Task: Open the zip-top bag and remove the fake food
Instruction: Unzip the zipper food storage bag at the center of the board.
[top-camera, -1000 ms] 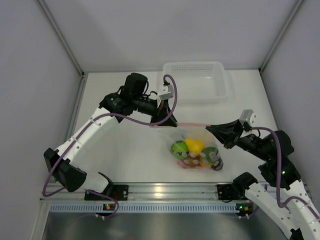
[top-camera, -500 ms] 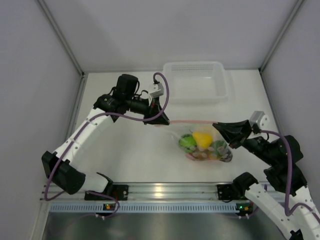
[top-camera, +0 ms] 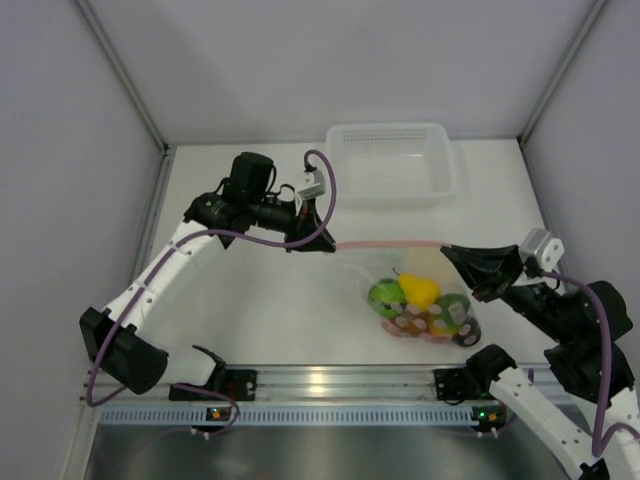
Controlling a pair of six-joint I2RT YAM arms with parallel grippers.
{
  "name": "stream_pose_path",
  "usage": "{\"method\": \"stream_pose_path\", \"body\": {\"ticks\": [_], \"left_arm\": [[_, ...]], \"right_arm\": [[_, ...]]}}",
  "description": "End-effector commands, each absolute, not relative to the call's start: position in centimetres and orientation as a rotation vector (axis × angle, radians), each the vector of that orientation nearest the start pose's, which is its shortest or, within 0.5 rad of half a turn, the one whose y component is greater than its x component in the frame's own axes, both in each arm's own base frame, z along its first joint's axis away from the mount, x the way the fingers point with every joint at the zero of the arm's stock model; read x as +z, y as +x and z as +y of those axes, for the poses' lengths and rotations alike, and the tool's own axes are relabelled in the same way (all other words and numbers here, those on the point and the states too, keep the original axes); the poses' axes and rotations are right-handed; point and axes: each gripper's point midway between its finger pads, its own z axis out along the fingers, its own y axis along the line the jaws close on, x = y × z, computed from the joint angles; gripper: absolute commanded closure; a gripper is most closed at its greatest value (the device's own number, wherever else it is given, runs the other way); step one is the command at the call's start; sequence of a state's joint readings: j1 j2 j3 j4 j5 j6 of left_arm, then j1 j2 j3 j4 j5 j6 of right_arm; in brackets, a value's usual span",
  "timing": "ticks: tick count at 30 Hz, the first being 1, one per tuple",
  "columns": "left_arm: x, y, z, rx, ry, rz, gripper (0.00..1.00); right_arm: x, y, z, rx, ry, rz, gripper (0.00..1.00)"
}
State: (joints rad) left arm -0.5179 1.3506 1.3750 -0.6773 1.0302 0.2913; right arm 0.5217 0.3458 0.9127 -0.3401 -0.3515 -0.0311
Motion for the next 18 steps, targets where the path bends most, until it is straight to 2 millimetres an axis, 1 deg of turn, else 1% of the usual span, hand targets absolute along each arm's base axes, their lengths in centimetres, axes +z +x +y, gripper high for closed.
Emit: {"method": "stream_pose_path", "body": {"ticks": [1, 14, 16, 18], "left_arm": [[30.04, 20.7, -27.63, -1.208, 1.332, 1.625, 1.0], [30.02, 20.69, -27.31, -1.177, 1.323, 1.633, 1.0], [30.09, 20.78, -27.25, -1.166, 1.319, 1.635, 1.0], [30.4, 20.7, -27.37, -1.182, 1.318, 1.63, 1.0]], "right_arm": [[44.1, 11.79, 13.06, 0.608, -0.623, 1.089, 1.0], [44.48, 11.43, 12.47, 0.598, -0.603, 1.087, 1.0], [44.44, 11.39, 12.57, 0.602, -0.609, 1.09, 1.0], [44.21, 11.07, 13.18, 0.628, -0.645, 1.086, 1.0]]}}
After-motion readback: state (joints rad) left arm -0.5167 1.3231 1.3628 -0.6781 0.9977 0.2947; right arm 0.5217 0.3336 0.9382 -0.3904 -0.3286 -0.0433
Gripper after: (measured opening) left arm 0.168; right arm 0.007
